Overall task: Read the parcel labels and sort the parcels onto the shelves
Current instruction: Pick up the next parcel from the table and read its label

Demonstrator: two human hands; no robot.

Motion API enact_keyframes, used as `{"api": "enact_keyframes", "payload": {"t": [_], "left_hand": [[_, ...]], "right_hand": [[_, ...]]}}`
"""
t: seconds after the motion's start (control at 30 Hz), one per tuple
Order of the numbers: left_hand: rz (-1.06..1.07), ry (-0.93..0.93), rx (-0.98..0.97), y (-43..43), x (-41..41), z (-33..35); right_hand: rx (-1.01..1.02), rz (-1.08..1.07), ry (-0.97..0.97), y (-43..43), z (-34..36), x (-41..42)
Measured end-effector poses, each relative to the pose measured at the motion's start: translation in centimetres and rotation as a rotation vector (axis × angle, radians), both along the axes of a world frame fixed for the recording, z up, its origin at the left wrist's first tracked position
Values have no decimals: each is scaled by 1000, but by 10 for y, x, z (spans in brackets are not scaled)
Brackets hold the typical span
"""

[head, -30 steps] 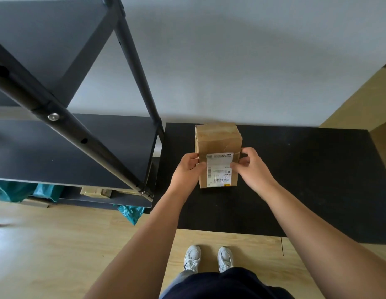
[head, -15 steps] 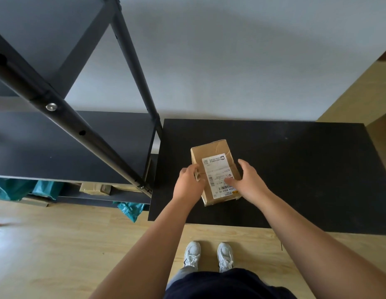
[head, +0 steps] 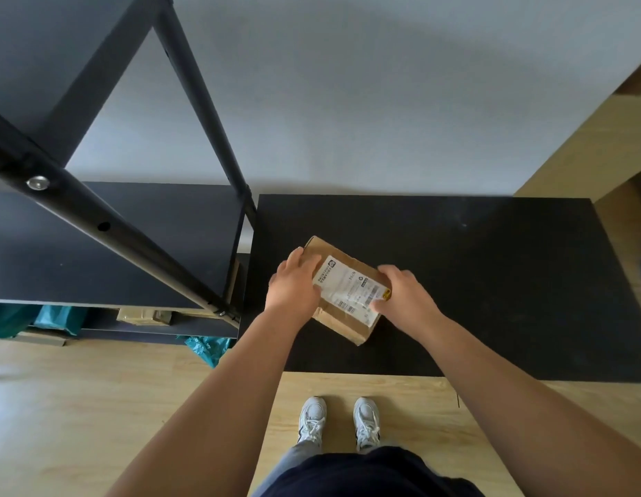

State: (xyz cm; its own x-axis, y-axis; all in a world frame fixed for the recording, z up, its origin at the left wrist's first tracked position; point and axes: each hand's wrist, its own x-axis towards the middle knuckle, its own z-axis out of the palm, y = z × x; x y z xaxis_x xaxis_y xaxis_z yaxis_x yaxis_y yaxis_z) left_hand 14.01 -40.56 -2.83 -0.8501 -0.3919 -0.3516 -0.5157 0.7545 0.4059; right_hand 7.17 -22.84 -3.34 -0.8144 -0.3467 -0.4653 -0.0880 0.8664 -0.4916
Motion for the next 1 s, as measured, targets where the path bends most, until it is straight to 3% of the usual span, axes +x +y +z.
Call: {"api": "enact_keyframes", "payload": {"t": [0.37, 0.6, 0.77, 1.0], "left_hand": [[14, -137, -211, 18, -1, -6], [-106, -109, -413, 37, 0, 3], [-128, 28, -353, 25, -6, -4], [-94, -7, -175, 18, 2, -10]], "right_hand": [[29, -166, 243, 6, -2, 6], [36, -197, 160, 8, -7, 23], [59, -167, 105, 4, -5, 18], [24, -142, 35, 3, -8, 21]]}}
